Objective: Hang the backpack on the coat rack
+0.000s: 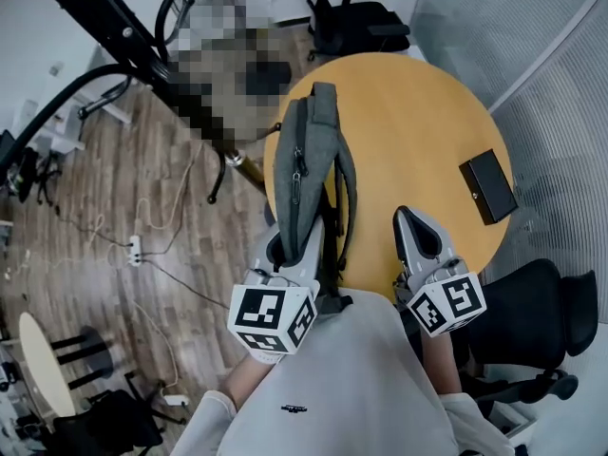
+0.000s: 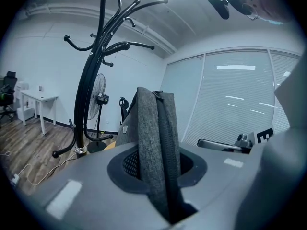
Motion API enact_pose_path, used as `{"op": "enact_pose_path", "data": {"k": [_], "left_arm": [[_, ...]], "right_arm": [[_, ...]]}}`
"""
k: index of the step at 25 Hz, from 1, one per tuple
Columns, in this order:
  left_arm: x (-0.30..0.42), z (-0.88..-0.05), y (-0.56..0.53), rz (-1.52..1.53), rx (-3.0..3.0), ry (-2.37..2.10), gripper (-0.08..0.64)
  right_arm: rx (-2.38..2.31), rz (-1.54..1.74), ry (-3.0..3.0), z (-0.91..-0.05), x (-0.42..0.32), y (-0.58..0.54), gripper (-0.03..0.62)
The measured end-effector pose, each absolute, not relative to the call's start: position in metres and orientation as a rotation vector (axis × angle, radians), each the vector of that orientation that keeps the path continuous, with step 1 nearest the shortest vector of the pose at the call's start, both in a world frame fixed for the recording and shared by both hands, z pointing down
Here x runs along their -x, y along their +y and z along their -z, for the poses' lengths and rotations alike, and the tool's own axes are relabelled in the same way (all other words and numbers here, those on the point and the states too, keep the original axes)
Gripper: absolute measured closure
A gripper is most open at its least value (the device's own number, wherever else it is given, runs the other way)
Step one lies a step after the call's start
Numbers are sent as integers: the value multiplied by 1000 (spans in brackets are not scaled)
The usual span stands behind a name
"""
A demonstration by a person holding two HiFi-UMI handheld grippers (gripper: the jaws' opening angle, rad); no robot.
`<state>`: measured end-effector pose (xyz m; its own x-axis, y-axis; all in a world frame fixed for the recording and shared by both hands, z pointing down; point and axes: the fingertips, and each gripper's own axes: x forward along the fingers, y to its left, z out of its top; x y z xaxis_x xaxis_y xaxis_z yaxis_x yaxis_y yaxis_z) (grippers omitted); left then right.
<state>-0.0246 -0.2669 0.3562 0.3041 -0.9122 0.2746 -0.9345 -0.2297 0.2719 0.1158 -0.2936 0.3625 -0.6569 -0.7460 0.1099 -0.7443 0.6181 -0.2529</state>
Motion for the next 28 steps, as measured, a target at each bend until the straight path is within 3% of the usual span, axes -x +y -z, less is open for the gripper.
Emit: {"op": "enact_pose_path", "data": {"k": [28], "left_arm": [[10, -339, -308, -60, -2257, -1658, 451]], "right_arm": [[1327, 434, 2725, -358, -132, -309, 592]]}}
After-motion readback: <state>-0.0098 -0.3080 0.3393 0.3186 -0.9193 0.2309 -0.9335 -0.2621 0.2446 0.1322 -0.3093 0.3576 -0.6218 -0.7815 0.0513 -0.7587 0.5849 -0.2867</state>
